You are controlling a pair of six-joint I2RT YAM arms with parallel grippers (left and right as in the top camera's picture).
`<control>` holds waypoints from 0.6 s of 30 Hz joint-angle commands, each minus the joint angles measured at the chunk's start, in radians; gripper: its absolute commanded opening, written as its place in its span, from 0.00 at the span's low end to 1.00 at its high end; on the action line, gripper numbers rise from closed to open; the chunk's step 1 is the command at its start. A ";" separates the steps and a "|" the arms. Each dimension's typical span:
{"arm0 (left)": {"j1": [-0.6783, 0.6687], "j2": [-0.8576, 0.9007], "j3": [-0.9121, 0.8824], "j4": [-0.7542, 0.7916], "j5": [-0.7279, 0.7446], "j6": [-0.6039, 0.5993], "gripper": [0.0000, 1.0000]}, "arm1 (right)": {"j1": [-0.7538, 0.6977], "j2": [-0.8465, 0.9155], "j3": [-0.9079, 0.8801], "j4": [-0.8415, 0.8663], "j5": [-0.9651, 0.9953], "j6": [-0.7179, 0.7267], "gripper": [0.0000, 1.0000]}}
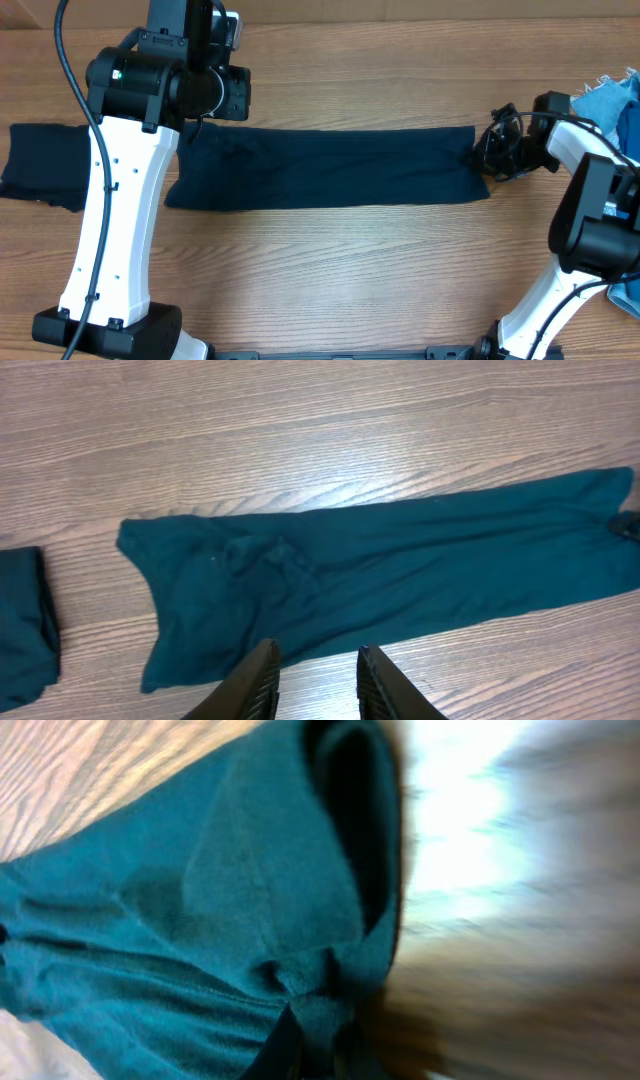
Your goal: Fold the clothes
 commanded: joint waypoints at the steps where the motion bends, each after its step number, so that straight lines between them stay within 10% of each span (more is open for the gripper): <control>1: 0.001 -0.024 0.012 -0.010 -0.027 -0.006 0.30 | -0.087 -0.039 0.047 -0.039 0.090 0.032 0.04; 12: 0.006 -0.038 0.013 0.011 -0.176 -0.014 0.31 | -0.032 -0.261 0.388 -0.307 0.370 0.032 0.04; 18: 0.144 -0.145 0.134 0.025 -0.182 -0.074 0.43 | 0.317 -0.261 0.442 -0.424 0.474 0.093 0.04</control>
